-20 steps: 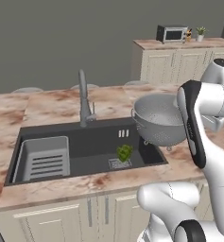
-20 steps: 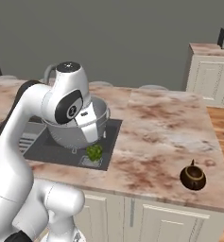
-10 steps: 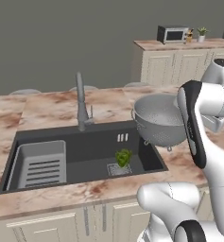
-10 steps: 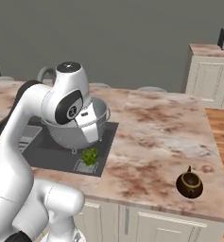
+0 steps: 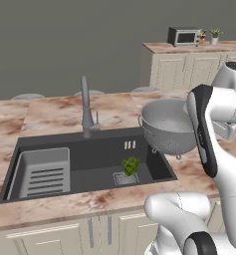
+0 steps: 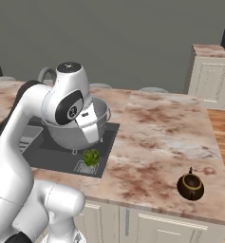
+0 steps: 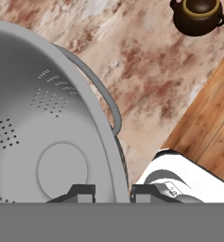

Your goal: Pick the colander and teapot and place them in the sink. Then turn on the water.

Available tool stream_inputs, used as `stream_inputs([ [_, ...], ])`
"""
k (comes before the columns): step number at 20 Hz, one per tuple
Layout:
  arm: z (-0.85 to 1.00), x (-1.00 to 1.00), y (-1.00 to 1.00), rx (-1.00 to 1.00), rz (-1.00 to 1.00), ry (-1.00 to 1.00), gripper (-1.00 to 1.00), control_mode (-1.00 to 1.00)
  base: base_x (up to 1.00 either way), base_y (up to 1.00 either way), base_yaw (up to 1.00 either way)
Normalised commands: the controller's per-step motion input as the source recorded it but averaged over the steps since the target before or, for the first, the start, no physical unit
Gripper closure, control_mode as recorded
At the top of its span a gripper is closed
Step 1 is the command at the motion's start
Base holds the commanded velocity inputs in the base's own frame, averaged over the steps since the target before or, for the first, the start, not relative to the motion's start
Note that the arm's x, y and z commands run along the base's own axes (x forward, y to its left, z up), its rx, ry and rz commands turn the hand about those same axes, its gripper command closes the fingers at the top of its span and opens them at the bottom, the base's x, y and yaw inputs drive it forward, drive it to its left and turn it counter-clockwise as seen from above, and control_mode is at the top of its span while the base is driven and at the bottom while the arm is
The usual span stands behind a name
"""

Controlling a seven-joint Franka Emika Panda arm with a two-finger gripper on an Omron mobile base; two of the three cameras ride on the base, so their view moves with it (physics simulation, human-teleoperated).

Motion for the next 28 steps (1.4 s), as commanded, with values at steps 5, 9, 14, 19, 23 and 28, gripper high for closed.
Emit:
stream_inputs([
  [5,0.0,0.0,0.0,0.0,0.0,0.0,1.0,1.0,0.22,-0.38,0.02],
  [9,0.0,0.0,0.0,0.0,0.0,0.0,1.0,1.0,0.27,-0.28,0.01],
  [14,-0.13,0.26,-0.01,0.0,0.0,0.0,1.0,-1.0,0.06,-0.03,0.0],
  [19,-0.37,0.49,0.17,0.0,0.0,0.0,1.0,-1.0,0.0,0.0,0.0],
  [23,-0.51,0.36,0.42,0.0,0.0,0.0,1.0,-1.0,0.0,0.0,0.0],
  [28,-0.45,0.29,0.59,0.0,0.0,0.01,1.0,-1.0,0.0,0.0,0.0],
])
